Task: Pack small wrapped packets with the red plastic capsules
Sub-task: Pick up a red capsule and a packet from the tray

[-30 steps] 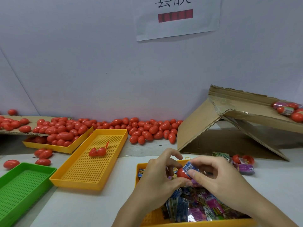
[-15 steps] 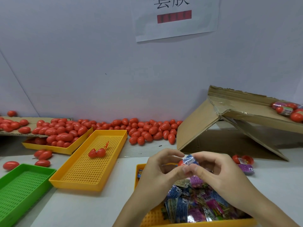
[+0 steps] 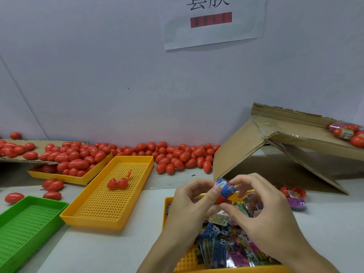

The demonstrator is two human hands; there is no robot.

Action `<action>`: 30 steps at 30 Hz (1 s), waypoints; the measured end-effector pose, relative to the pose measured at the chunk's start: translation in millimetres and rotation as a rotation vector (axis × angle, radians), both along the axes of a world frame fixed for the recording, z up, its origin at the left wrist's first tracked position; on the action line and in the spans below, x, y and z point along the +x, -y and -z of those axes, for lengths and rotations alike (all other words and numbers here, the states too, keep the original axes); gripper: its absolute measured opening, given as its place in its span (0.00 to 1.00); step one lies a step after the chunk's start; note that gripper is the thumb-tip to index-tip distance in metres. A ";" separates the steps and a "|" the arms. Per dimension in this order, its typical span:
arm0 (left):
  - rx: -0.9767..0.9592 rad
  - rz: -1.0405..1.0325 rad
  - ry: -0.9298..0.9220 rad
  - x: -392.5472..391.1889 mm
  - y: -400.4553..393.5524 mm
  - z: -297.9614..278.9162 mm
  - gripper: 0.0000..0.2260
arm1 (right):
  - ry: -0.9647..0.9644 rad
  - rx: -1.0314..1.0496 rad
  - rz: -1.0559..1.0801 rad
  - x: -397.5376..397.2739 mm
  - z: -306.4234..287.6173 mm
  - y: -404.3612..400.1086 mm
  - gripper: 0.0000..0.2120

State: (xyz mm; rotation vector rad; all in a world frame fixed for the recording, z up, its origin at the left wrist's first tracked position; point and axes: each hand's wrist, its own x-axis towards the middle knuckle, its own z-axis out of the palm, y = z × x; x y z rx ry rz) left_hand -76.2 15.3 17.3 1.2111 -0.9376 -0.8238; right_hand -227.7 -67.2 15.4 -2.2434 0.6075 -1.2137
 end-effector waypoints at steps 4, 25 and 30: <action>-0.011 -0.003 0.011 -3.1 1.1 0.5 0.11 | -0.029 -0.109 0.061 2.2 4.2 0.0 0.20; 0.074 0.224 0.101 -6.7 -1.7 -6.2 0.12 | 0.023 -0.180 0.023 0.3 6.6 -1.6 0.20; 0.078 0.251 -0.013 -8.0 -2.4 -7.3 0.15 | 0.053 -0.137 -0.002 1.9 1.8 -4.6 0.19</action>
